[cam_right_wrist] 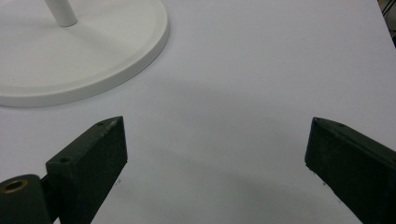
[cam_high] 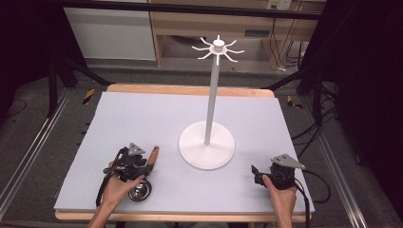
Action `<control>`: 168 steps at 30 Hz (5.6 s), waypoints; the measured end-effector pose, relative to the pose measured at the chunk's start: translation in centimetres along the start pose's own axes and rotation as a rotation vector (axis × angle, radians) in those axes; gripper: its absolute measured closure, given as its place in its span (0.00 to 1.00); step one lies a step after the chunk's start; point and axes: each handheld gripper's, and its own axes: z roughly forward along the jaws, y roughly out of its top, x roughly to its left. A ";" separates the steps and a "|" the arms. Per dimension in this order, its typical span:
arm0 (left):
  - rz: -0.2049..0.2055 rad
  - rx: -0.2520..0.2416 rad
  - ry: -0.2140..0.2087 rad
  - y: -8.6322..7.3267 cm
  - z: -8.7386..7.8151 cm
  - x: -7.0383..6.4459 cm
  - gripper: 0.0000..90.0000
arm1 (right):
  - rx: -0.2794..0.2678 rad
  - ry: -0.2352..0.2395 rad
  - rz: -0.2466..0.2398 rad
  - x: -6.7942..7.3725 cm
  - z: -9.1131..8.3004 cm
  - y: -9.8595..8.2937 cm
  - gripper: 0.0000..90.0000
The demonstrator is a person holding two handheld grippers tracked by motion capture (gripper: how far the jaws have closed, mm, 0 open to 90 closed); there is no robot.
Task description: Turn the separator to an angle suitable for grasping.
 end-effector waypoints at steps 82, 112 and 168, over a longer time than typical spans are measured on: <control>0.180 0.224 -0.001 3.7 2.3 0.6 0.72 | 0.036 0.055 0.025 -0.7 0.1 -0.2 0.08; 0.154 0.272 -0.004 4.0 2.7 0.5 0.75 | 0.052 0.070 0.037 -0.6 0.3 -0.2 0.08; 0.075 -0.302 0.004 5.0 -8.1 0.5 0.75 | 0.014 0.075 0.046 -0.7 0.2 -0.3 0.08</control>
